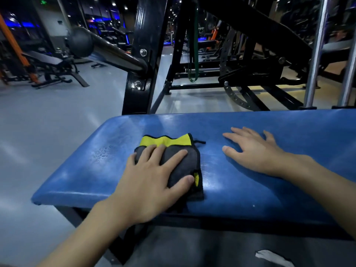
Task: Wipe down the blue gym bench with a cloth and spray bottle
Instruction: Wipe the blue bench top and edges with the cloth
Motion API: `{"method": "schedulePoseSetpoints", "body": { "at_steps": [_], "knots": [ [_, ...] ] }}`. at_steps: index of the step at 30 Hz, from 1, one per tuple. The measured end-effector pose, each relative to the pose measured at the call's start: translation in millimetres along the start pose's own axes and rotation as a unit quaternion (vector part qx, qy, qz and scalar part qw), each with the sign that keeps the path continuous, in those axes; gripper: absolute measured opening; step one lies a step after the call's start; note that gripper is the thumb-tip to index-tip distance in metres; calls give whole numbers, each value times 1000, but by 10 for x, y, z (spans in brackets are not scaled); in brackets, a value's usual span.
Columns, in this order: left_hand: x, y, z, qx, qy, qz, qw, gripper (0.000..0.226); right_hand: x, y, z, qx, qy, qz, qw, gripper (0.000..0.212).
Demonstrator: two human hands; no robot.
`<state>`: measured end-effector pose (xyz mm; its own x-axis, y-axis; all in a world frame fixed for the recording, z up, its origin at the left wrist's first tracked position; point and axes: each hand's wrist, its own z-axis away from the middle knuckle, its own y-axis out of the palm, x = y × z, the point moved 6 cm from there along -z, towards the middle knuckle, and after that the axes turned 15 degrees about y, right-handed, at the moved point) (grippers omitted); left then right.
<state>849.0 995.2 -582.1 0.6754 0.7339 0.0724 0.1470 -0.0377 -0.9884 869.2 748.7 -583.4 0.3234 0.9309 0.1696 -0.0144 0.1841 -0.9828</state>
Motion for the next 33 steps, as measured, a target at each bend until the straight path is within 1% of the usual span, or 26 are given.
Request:
{"method": "schedulePoseSetpoints", "body": {
  "at_steps": [3,6,9,12,15,19,23,25,30,33],
  "knots": [
    [11,6,21,-11,-12,9,1000,82,86,-82,-12,-12,-16,-17,1000,60],
    [129,13,-193,-9,-17,17,1000,82,240,-14,-33,13,-38,-7,999,64],
    [358,59,-558,-7,-24,30,999,84,316,122,-69,21,-41,32,998,68],
    [676,166,-1055,13,-35,53,998,86,312,145,-88,17,-41,38,998,68],
    [946,242,-1551,32,-45,66,996,80,303,150,-102,14,-41,43,998,67],
    [1074,256,-1803,29,-46,74,996,85,303,174,-109,15,-44,51,998,68],
    [919,245,-1532,33,-34,46,998,88,285,172,-115,22,-43,47,998,68],
    [779,203,-1255,28,-23,38,999,94,287,166,-108,19,-42,47,998,67],
    [401,54,-400,12,17,-5,1000,94,304,152,-74,22,-35,44,998,65],
    [233,-12,35,-7,28,3,1000,94,325,91,-51,23,-30,48,998,63]
  ]
}}
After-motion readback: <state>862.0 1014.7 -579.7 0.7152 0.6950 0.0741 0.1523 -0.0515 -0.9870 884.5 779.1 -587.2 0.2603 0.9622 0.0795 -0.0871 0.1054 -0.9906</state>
